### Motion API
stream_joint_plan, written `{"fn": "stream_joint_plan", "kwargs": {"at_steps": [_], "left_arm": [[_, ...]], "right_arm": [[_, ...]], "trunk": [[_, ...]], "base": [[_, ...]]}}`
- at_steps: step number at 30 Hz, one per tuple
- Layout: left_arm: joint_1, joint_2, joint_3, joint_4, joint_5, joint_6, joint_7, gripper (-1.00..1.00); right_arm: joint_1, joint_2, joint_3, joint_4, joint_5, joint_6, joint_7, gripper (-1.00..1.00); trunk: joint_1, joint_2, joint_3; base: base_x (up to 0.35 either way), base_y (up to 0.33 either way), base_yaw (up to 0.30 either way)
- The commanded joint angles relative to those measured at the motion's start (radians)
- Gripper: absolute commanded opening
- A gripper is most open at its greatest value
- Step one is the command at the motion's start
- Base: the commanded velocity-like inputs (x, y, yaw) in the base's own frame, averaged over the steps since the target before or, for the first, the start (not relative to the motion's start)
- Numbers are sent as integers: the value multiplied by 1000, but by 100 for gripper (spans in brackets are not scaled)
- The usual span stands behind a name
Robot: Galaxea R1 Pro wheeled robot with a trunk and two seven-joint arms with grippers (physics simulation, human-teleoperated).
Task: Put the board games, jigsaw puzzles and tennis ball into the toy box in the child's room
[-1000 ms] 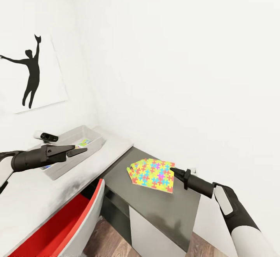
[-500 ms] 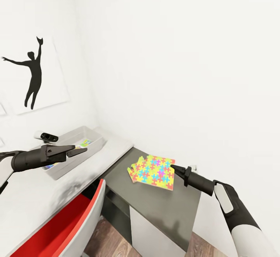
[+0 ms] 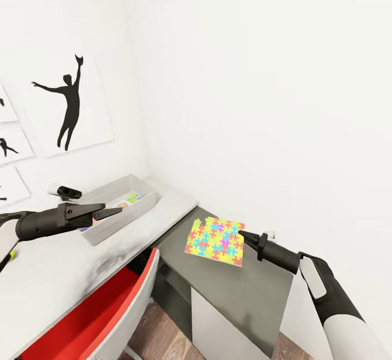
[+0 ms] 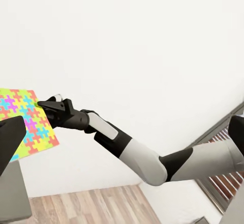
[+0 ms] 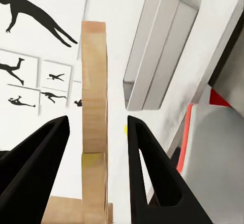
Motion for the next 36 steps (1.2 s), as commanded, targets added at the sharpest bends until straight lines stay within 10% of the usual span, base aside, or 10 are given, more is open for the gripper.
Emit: {"fn": "stream_joint_plan", "kwargs": {"at_steps": [1,36], "left_arm": [[-2,1,-2,1,2,4,-3,100],[-2,1,-2,4,4,4,-3,100]], "right_arm": [[-1,0,-2,0,3,3,5,-100],[-1,0,-2,-51,3,3,6,-100]], "trunk": [[1,-2,-2],[1,-2,-5]], "base": [[0,0,281],[0,0,221]]}}
